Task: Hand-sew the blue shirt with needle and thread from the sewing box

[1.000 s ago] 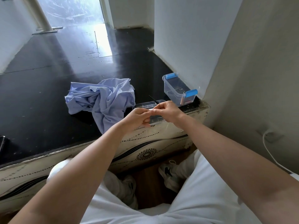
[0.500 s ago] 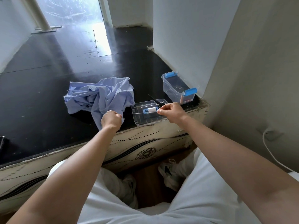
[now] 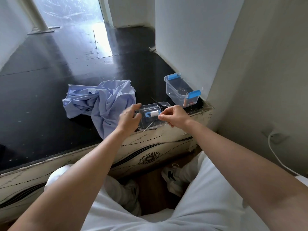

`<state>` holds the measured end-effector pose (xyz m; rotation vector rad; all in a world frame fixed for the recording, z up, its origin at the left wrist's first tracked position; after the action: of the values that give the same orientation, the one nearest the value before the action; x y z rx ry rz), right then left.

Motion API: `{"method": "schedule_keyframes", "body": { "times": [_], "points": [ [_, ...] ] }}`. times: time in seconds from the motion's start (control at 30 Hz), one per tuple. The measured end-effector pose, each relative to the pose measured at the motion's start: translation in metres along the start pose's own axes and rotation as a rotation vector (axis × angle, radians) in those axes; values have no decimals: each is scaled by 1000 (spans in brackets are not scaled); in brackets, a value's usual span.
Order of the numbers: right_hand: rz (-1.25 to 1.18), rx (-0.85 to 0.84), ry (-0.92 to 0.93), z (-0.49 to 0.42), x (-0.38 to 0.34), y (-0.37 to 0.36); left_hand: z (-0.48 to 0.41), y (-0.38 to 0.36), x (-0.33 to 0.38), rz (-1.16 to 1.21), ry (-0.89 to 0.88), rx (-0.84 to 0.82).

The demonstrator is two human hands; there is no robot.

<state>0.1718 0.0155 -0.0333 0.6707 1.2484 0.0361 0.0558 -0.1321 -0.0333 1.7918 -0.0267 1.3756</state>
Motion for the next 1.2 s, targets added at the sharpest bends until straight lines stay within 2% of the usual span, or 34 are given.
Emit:
{"method": "schedule_keyframes", "body": {
  "times": [0.1,0.17,0.3,0.47,0.6,0.73,0.9,1.07,1.2],
  "points": [
    [-5,-14,34,0,-7,-4,12,-37,17,370,158,-348],
    [6,-10,48,1,-9,-4,22,-48,24,477,184,-444],
    [6,-4,27,0,-3,2,20,-36,15,323,131,-321],
    [-21,30,-14,-2,3,7,17,-18,15,305,108,-199],
    [-255,119,-101,-1,8,13,15,-9,7,327,128,-127],
    [-600,73,-160,0,12,5,17,-10,2,335,150,-135],
    [-915,-7,-94,-8,4,-13,18,-16,-1,324,152,-152],
    [-954,13,-153,-13,-2,-27,19,-19,-4,357,163,-195],
    [-843,6,-225,-16,-2,-38,23,-25,-28,316,304,-366]
  ]
}}
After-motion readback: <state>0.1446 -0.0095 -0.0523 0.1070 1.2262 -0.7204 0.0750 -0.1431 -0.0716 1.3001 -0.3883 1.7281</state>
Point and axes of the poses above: each hand's wrist, its own z-axis away from the middle knuckle, its own y-axis out of the back of the hand, x = y × z, the point moved 7 cm from there along -z, towards the middle knuckle, and after that the axes turned 3 degrees about z, right-handed, at the moved point
